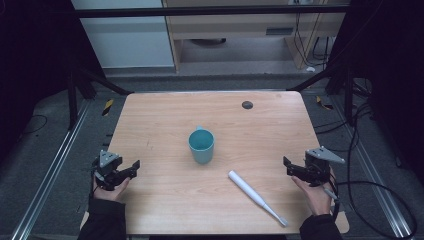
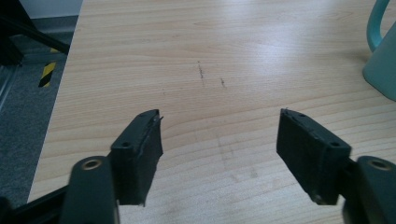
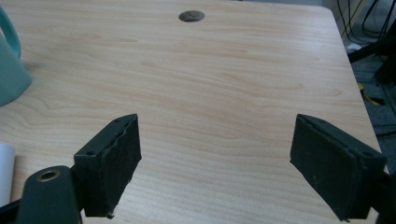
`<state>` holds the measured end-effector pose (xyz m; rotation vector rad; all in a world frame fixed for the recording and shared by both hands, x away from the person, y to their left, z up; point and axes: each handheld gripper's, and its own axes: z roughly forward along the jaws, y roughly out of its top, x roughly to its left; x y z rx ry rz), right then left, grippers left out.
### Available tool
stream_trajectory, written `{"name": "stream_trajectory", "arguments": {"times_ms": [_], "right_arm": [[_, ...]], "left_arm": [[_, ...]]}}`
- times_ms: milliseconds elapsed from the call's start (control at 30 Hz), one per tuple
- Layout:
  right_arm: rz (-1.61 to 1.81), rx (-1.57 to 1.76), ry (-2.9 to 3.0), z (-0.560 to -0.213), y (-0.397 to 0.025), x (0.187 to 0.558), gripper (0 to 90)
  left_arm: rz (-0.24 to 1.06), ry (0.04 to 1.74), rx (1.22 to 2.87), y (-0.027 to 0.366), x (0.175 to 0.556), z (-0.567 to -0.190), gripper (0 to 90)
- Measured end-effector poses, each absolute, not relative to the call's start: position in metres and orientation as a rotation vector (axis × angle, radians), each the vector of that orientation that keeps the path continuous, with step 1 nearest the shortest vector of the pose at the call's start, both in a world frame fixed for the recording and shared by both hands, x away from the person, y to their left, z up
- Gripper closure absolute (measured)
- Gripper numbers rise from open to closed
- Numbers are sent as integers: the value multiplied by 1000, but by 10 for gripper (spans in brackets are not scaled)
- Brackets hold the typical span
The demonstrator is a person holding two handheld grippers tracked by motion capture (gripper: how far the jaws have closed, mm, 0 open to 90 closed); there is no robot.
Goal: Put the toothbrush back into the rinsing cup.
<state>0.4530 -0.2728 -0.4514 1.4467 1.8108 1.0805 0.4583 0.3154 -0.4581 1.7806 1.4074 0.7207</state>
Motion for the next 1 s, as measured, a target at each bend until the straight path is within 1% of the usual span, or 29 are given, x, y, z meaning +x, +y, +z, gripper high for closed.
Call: {"name": "stream_trajectory", "arguments": {"times_ms": [100, 267, 400, 567, 800, 833, 867, 1000], "right_arm": [[1079, 1441, 1835, -450, -271, 451, 174], [1082, 1413, 1886, -447, -264, 445, 214], [1085, 1386, 1932, -443, -254, 439, 252], [1115, 1342, 2010, -439, -241, 433, 328], [1118, 1299, 2146, -437, -227, 426, 428], [1118, 1299, 2146, -437, -227, 426, 428], [1121, 1287, 2192, -436, -225, 423, 475], [1119, 1279, 2231, -436, -223, 417, 561]], "left_arm": [[717, 1408, 1777, 316, 457, -457, 353], [710, 1395, 1775, 316, 455, -457, 408], [700, 1384, 1790, 315, 456, -459, 424], [644, 1369, 1806, 314, 458, -464, 456], [631, 1367, 1829, 311, 459, -467, 439], [631, 1367, 1829, 311, 459, -467, 442], [627, 1368, 1827, 311, 459, -467, 448], [628, 1367, 1829, 311, 458, -466, 452]]}}
